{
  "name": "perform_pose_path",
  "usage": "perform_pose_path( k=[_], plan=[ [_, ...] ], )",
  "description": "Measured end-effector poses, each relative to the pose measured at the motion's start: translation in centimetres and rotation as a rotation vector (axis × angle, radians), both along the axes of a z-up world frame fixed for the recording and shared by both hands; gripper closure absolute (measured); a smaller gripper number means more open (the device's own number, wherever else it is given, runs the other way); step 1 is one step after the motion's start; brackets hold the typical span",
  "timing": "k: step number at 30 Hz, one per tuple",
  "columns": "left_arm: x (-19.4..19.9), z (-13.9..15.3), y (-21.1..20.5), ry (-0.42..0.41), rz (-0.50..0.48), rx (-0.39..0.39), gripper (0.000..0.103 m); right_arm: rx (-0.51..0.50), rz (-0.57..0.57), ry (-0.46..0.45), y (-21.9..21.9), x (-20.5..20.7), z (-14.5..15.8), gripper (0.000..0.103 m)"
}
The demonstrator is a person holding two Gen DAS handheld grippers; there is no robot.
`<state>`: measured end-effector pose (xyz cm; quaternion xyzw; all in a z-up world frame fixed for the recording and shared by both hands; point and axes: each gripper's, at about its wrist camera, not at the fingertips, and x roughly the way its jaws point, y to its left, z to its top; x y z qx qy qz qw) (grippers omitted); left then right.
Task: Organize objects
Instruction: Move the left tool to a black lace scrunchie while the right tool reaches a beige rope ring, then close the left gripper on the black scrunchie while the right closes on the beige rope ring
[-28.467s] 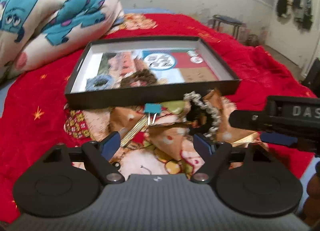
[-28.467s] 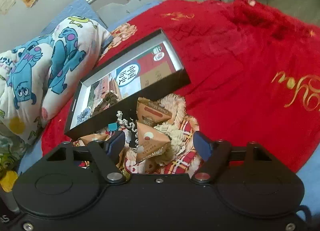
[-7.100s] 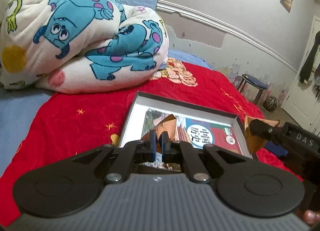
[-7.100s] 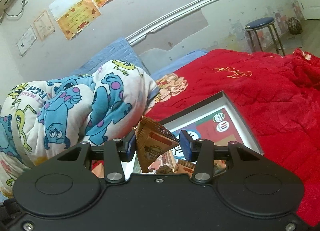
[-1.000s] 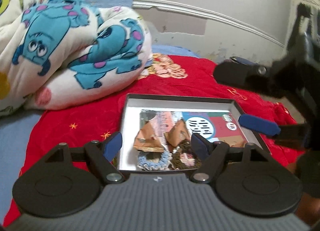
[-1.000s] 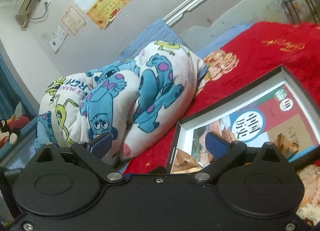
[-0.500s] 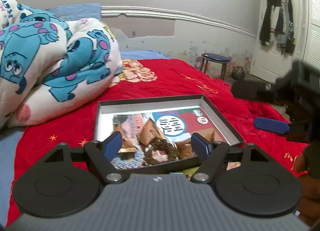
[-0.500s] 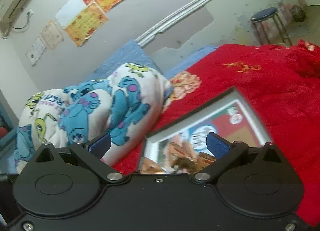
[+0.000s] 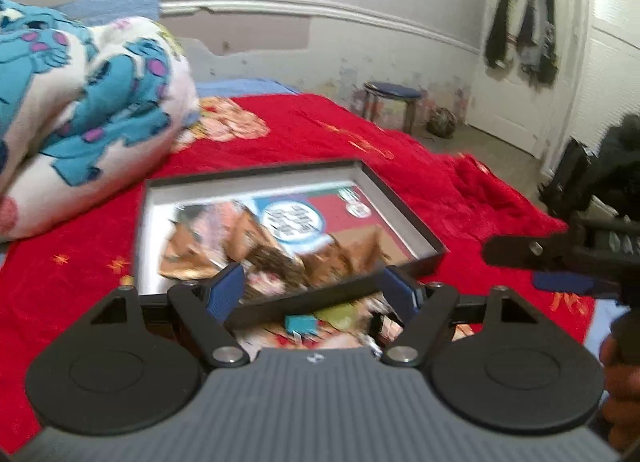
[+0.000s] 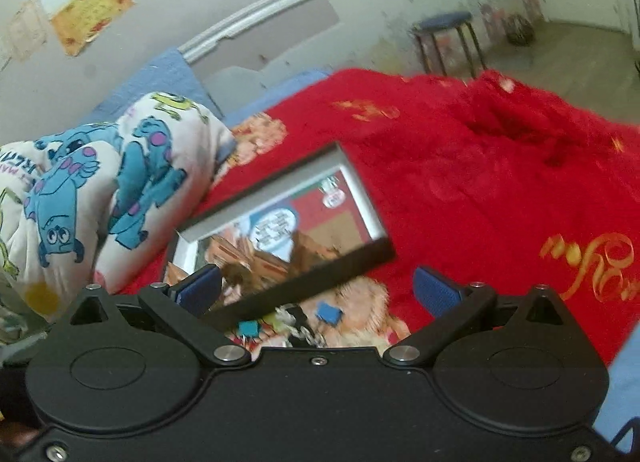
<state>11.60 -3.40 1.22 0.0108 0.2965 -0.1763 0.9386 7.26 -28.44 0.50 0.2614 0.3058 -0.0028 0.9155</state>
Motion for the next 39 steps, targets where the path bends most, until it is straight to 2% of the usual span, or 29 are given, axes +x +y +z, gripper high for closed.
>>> perform_pose_path(
  k=[3, 5, 10, 12, 14, 17, 19, 21, 26, 31, 37, 39],
  plan=[
    [-0.5, -1.2, -1.7, 0.035, -0.042, 0.004, 0.018, 0.01, -0.022, 0.045, -0.6, -0.1, -0.8, 0.002],
    [-0.9, -1.9, -2.9, 0.038, -0.077, 0.038, 0.018, -0.007, -0.041, 0.081, -0.6, -0.3, -1.8, 0.006],
    [-1.1, -4.2, -5.4, 0.052, -0.121, 0.117, 0.027, -0.02, -0.082, 0.208, -0.1, 0.4, -4.5, 0.031],
    [-0.6, -5.0, -5.8, 0.067, -0.111, 0.134, 0.03, -0.051, -0.089, 0.253, 0.2, 0.8, -5.3, 0.036],
    [0.0, -5.9, -6.1, 0.092, -0.089, 0.142, 0.032, -0.049, -0.093, 0.288, 0.4, 1.1, -6.1, 0.036],
    [0.7, -6.9, -6.1, 0.132, -0.066, 0.121, 0.039, -0.062, -0.088, 0.289, 0.7, 1.0, -6.3, 0.037],
    [0.9, -7.4, -6.4, 0.146, -0.06, 0.12, 0.059, -0.071, -0.092, 0.294, 0.8, 1.1, -6.4, 0.04],
    [1.1, -7.8, -6.6, 0.146, -0.034, 0.134, 0.071, -0.067, -0.11, 0.302, 0.8, 1.1, -6.5, 0.043],
    [1.4, -8.3, -6.4, 0.17, 0.02, 0.133, 0.086, -0.053, -0.113, 0.3, 0.6, 1.2, -6.6, 0.044],
    [1.1, -8.3, -6.9, 0.16, 0.021, 0.171, 0.086, -0.009, -0.083, 0.285, 0.7, 1.8, -7.2, 0.047],
    [0.7, -8.3, -6.9, 0.154, 0.031, 0.174, 0.086, -0.044, -0.108, 0.282, 1.7, 2.8, -8.0, 0.075],
    [0.5, -8.3, -6.9, 0.149, 0.036, 0.178, 0.086, -0.045, -0.114, 0.276, 1.9, 2.8, -8.1, 0.08]
  ],
)
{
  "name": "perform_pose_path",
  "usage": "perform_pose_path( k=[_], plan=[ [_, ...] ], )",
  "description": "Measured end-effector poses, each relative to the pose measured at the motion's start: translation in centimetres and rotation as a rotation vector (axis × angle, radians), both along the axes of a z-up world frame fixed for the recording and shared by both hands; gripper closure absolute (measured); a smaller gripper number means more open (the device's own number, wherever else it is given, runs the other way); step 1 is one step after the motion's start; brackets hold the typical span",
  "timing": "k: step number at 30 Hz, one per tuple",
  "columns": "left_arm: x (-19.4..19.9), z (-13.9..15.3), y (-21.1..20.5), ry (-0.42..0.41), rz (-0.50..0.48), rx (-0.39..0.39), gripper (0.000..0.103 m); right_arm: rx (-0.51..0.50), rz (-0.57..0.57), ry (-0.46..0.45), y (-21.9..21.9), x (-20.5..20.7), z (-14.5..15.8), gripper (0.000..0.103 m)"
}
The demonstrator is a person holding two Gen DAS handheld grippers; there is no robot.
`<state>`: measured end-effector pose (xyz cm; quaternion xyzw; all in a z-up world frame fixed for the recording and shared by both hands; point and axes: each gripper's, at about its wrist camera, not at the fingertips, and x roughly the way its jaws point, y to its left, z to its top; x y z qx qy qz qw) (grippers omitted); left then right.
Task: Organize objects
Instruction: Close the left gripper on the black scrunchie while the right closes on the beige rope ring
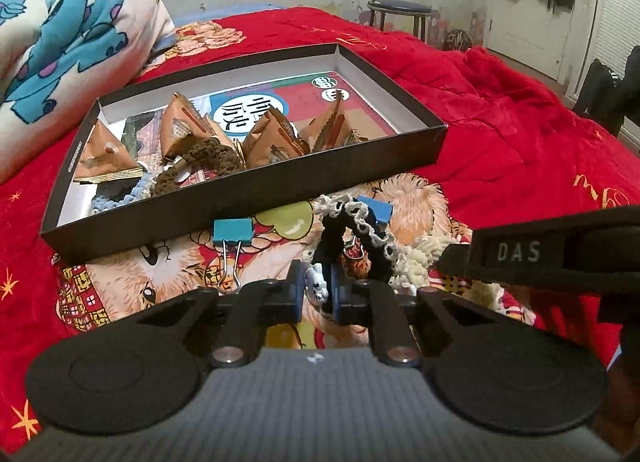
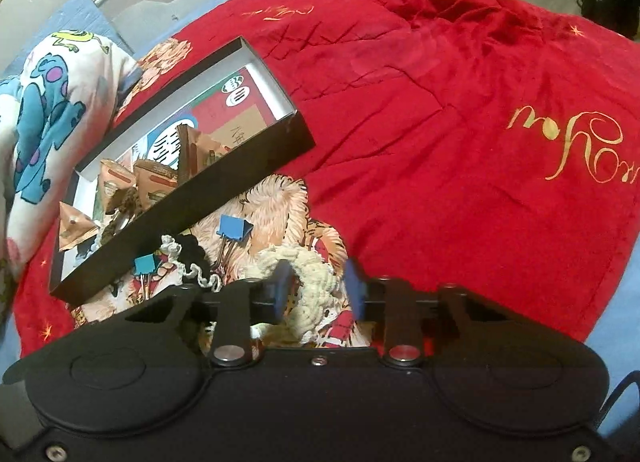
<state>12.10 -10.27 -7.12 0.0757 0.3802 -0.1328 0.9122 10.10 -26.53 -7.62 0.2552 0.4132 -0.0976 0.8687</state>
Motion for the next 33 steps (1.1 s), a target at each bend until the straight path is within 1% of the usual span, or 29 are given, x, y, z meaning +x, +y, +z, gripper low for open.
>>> perform_pose_path(
  k=[3, 6, 10, 12, 17, 23, 26, 33],
  plan=[
    [-0.2, 0.0, -0.1, -0.007, 0.004, 0.012, 0.087, 0.021, -0.036, -0.019, -0.1, -0.2, -0.2, 0.085],
    [-0.3, 0.1, -0.2, -0.01, 0.009, 0.016, 0.087, 0.091, -0.085, -0.058, -0.7, -0.7, -0.5, 0.087],
    [-0.3, 0.3, 0.1, -0.009, 0.027, 0.005, 0.087, 0.158, -0.103, -0.087, -1.3, -0.8, -0.8, 0.088],
    [-0.2, 0.4, 0.1, -0.003, 0.042, 0.01, 0.087, 0.169, -0.104, -0.093, -1.4, -0.8, -0.9, 0.088],
    [0.1, 0.8, 0.7, -0.001, 0.069, -0.007, 0.087, 0.198, -0.095, -0.124, -1.3, -0.9, -0.6, 0.088],
    [0.0, 1.3, 1.0, -0.01, 0.081, -0.019, 0.087, 0.221, -0.075, -0.145, -1.1, -0.9, -0.4, 0.088],
    [0.0, 1.5, 1.1, -0.015, 0.08, -0.024, 0.087, 0.219, -0.063, -0.163, -0.8, -0.9, 0.0, 0.088],
    [-0.1, 2.1, 1.5, -0.027, 0.09, -0.045, 0.086, 0.248, -0.04, -0.206, -0.7, -1.1, 0.8, 0.088]
  ],
)
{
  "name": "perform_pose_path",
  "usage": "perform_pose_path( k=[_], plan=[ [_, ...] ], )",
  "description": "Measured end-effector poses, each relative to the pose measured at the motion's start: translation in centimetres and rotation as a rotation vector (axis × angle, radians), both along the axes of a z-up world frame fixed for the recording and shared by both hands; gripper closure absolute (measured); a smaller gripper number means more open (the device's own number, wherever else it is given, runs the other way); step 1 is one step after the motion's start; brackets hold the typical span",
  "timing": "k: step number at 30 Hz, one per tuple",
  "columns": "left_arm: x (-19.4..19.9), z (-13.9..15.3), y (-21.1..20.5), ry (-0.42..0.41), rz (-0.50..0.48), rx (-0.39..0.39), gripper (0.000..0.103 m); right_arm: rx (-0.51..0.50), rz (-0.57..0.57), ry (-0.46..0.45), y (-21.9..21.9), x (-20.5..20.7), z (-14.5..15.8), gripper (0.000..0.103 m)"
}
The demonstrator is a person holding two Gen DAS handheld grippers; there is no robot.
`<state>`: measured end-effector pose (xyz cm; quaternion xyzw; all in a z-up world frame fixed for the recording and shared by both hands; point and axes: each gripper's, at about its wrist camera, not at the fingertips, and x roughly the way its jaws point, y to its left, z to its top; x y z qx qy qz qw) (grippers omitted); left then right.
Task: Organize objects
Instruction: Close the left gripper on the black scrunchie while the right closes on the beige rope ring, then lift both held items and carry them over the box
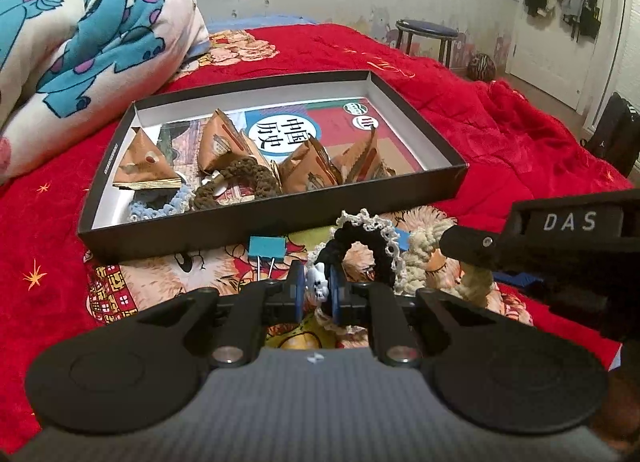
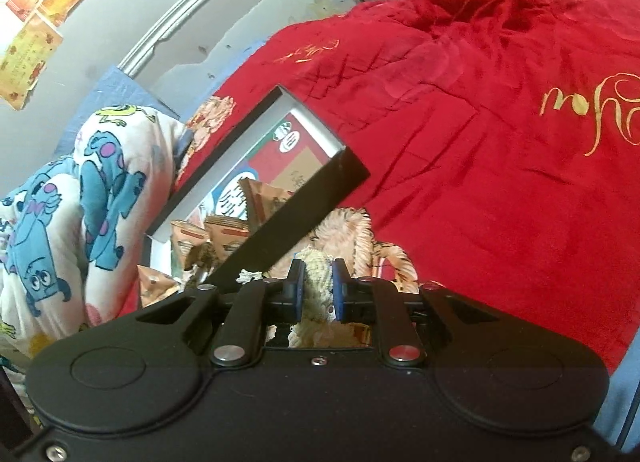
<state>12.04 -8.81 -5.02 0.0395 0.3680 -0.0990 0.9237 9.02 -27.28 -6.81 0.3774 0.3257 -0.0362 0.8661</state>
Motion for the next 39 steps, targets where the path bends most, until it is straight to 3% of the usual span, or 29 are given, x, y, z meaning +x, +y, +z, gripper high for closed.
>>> perform_pose_path(
  k=[39],
  plan=[
    [0.2, 3.0, 2.2, -0.095, 0.061, -0.125, 0.087, 0.019, 0.147, -0.189, 1.0, 1.9, 4.8, 0.088]
  ],
)
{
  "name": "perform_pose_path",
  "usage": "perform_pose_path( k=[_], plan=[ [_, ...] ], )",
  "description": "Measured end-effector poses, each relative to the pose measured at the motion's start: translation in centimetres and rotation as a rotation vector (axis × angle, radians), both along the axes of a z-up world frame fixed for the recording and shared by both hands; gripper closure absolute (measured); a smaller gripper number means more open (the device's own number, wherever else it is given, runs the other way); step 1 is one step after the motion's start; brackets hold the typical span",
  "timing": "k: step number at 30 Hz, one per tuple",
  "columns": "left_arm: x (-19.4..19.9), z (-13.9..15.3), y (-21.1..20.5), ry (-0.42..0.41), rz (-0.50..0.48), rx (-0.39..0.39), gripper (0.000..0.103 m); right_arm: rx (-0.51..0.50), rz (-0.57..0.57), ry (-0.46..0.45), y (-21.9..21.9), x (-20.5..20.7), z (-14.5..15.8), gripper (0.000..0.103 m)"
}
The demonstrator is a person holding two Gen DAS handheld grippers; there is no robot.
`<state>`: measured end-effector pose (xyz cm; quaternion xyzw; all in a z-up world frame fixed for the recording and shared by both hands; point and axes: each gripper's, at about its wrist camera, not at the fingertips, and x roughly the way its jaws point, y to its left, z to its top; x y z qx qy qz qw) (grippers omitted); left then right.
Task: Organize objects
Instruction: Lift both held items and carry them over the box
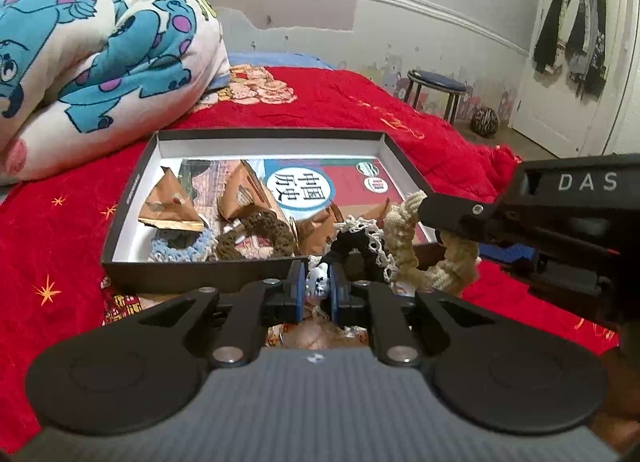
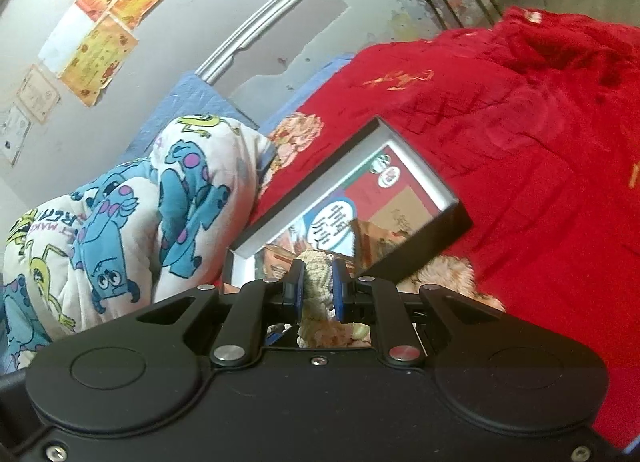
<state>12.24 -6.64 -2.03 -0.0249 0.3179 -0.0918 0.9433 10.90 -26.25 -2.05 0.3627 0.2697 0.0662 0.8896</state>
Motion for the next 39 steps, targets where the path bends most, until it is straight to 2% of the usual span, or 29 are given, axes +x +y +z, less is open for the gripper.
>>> perform_pose_path(
  k=[6, 11, 18, 24, 28, 31, 35, 39],
  plan=[
    [0.2, 0.8, 0.8, -0.024, 0.029, -0.031, 0.087, -0.02, 0.046, -0.034, 0.3, 0.7, 1.1, 0.088],
    [-0.1, 1.7, 1.2, -0.087, 0.047, -0.007, 0.087, -0.047, 0.092, -0.083, 1.1, 0.8, 1.9, 0.088],
    [0.3, 3.1, 2.4, -0.169, 0.091, 0.004, 0.087, -0.003, 0.104, -0.128, -0.4, 2.1, 3.0, 0.088],
    [1.2, 3.4, 2.6, -0.23, 0.123, 0.052, 0.087, 0.034, 0.125, -0.128, -2.4, 5.0, 3.6, 0.088],
    [2.0, 3.2, 2.0, -0.275, 0.119, 0.103, 0.087, 0.023, 0.143, -0.119, -2.5, 7.1, 3.6, 0.088],
    [3.4, 3.0, 1.3, -0.274, 0.117, 0.142, 0.087, -0.021, 0.166, -0.113, -2.3, 9.4, 3.6, 0.088],
    [6.5, 2.9, 0.7, -0.239, 0.131, 0.106, 0.087, -0.072, 0.178, -0.108, -2.0, 12.3, 3.2, 0.088],
    [9.3, 1.6, -0.4, -0.219, 0.117, 0.15, 0.087, -0.109, 0.162, -0.077, -2.2, 14.2, 1.7, 0.088]
  ],
)
